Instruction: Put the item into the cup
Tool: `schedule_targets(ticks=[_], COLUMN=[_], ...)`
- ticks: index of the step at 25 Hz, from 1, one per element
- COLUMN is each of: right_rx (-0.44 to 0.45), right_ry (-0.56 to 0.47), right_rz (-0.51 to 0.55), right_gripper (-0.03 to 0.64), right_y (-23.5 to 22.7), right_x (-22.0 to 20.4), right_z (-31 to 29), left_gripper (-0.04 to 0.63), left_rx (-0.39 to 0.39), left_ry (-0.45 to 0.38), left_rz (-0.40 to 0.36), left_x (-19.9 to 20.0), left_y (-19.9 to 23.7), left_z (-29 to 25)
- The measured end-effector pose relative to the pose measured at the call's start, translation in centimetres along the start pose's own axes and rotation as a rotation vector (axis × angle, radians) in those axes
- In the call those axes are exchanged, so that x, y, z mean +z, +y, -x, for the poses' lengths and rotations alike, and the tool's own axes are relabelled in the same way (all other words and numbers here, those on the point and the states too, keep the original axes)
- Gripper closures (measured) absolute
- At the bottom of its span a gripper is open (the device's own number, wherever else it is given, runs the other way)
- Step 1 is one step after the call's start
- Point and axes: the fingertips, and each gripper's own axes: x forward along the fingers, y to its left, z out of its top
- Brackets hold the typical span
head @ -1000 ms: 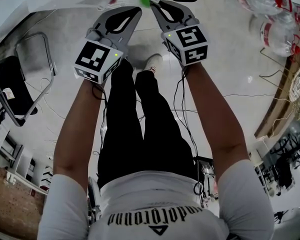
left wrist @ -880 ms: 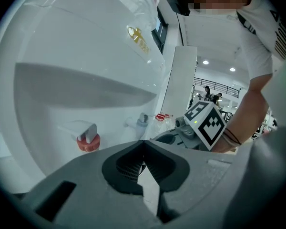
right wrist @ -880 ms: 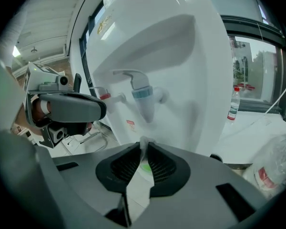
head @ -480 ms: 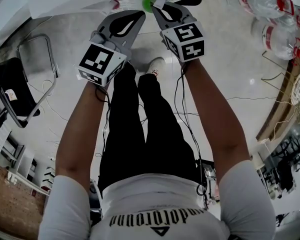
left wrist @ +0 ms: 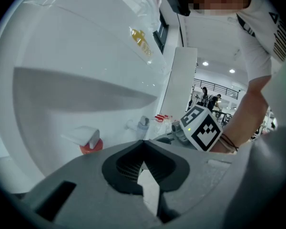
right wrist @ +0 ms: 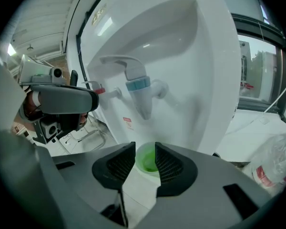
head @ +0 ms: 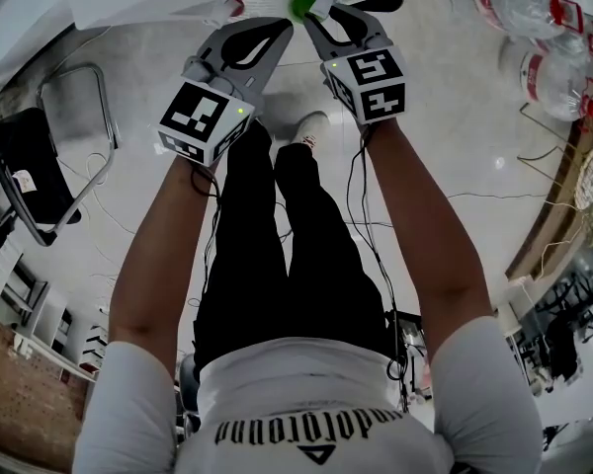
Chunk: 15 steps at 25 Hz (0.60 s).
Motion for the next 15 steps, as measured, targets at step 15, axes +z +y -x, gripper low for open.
schedule_targets(ticks=[15], right_rx=[-0.025], right_ry=[-0.047], right_rz=[-0.016], right_gripper=[0.517], right_y=[2.8], right_x=[3.8], right_z=[9.2], left_gripper=[0.580], left_rx=[-0.007], left_ry=[-0.023], left_rz=[0.005], left_x=[5.7], left_y=[-3.6], left_z=[4.1])
